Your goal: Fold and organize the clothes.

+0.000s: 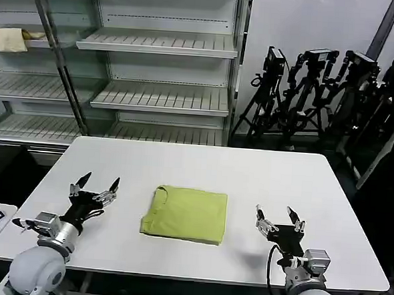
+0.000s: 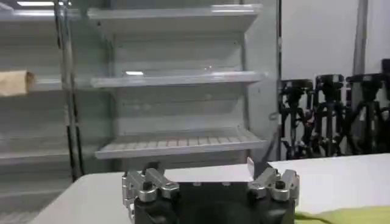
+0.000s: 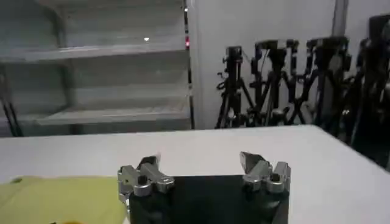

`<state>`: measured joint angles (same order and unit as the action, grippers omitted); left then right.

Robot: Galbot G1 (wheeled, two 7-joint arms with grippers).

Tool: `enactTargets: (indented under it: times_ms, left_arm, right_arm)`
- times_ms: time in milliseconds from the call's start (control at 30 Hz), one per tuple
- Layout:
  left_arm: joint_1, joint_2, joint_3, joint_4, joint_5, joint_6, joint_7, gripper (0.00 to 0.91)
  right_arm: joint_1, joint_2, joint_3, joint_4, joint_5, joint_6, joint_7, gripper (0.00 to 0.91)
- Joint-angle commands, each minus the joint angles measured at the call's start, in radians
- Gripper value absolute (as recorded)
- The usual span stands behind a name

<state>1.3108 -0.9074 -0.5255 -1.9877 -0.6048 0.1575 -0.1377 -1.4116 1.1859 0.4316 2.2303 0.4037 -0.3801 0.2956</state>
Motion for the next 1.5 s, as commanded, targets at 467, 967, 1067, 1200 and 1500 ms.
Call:
enactTargets:
  times_ms: [467,967,1067,1200,1500]
  left_arm:
    - [0.079,-0.003,-0.076,-0.014,0.013,-0.052,0.04,0.907]
    - [0.102,-0.013,-0.086,-0.027,0.036,-0.049,0.054,0.907]
    - [0.115,-0.017,-0.094,-0.037,0.038,-0.05,0.053,0.907]
    - [0.132,-0.021,-0.1,-0.043,0.041,-0.053,0.054,0.907]
    - [0.148,-0.022,-0.118,-0.053,0.037,-0.054,0.054,0.907]
  right_arm:
    - [-0.014,0.0,-0.002,-0.035,-0.177,0.129,0.019,0.907]
    - [-0.039,-0.044,0.023,-0.018,-0.151,0.163,0.013,0.907]
    - [-0.039,-0.048,0.028,-0.012,-0.151,0.163,0.013,0.907]
    - [-0.043,-0.044,0.027,-0.007,-0.153,0.16,0.016,0.907]
    - [-0.053,-0.043,0.033,0.017,-0.157,0.145,0.015,0.907]
